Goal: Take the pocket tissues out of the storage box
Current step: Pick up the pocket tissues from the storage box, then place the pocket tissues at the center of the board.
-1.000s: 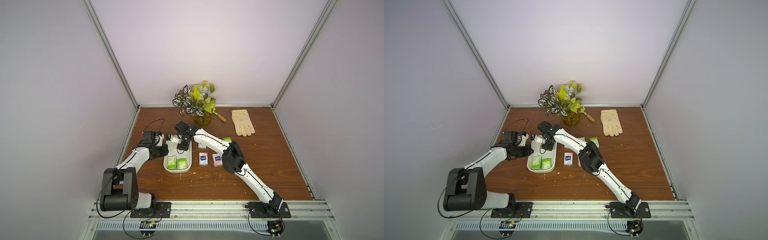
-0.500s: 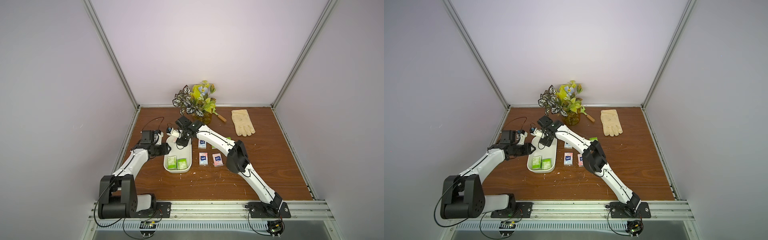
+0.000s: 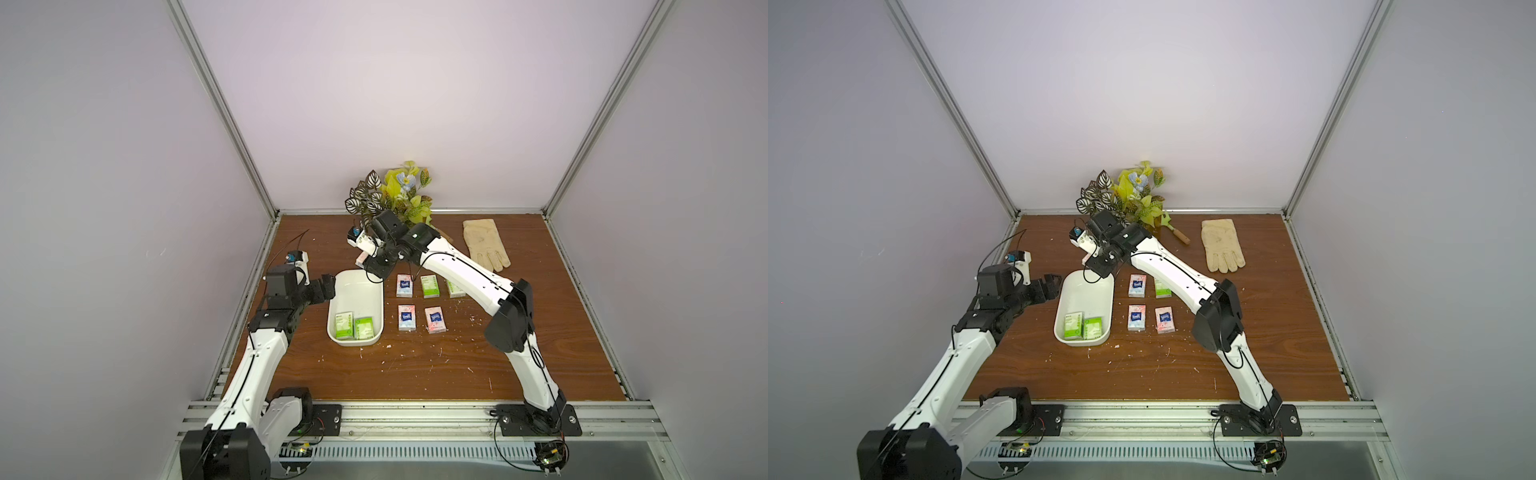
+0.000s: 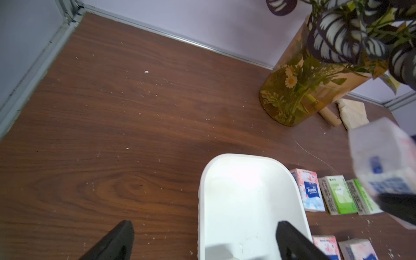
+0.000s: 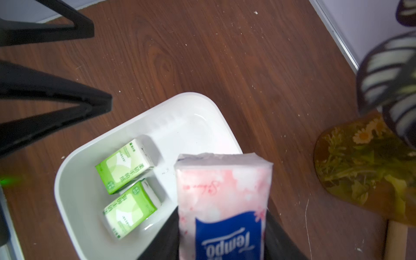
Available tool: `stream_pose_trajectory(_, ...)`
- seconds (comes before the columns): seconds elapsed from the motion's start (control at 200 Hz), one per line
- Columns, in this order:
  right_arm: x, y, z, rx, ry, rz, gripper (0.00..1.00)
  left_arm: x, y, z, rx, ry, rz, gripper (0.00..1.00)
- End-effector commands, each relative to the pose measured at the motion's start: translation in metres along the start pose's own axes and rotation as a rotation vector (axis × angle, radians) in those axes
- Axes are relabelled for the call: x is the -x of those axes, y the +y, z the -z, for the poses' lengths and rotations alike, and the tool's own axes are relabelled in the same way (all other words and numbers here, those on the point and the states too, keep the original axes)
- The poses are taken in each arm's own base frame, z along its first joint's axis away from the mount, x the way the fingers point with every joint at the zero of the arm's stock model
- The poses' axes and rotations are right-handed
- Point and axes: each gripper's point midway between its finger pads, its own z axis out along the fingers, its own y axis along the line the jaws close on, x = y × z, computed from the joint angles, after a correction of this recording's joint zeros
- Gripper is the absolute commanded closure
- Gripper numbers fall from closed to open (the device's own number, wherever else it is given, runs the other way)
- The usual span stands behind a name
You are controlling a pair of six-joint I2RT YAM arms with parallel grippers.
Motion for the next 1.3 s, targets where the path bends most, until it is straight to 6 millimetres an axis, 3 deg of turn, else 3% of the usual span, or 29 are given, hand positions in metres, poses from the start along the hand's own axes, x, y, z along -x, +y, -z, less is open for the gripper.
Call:
stream_pose_trajectory(0.0,0.011,-0.009,0.042,-0.048,-0.084,-0.101,0.49,0.020,0.012,0.005,0.059,-0.120,0.047,0.00)
stream_pose_trajectory(0.175,-0.025,-0.013,0.062,-0.087,-0.071,-0.211,0.48,0.026,0.017,0.006,0.074,-0.162,0.071,0.01)
stream_pose_trajectory(0.37,-0.086,-0.025,0.077,-0.107,-0.049,-0.403,0.48,0.021,0.023,0.006,0.086,-0.160,0.097,0.00)
stream_pose_trajectory(0.596,-0.185,-0.053,0.084,-0.200,0.003,-0.679,0.48,0.022,0.027,0.005,0.090,-0.170,0.114,0.00)
stream_pose_trajectory(0.726,-0.240,-0.062,0.085,-0.314,0.073,-0.791,0.48,0.021,0.028,0.005,0.092,-0.170,0.118,0.00)
stream_pose_trajectory(0.811,-0.265,-0.060,0.081,-0.347,0.120,-0.829,0.48,0.021,0.028,0.006,0.095,-0.173,0.121,0.01)
stream_pose_trajectory(1.021,-0.303,-0.055,0.063,-0.385,0.193,-0.866,0.48,0.020,0.029,0.005,0.096,-0.165,0.121,0.01)
stream_pose_trajectory(1.296,-0.322,-0.058,0.047,-0.420,0.262,-0.852,0.48,0.017,0.029,0.004,0.095,-0.154,0.122,0.00)
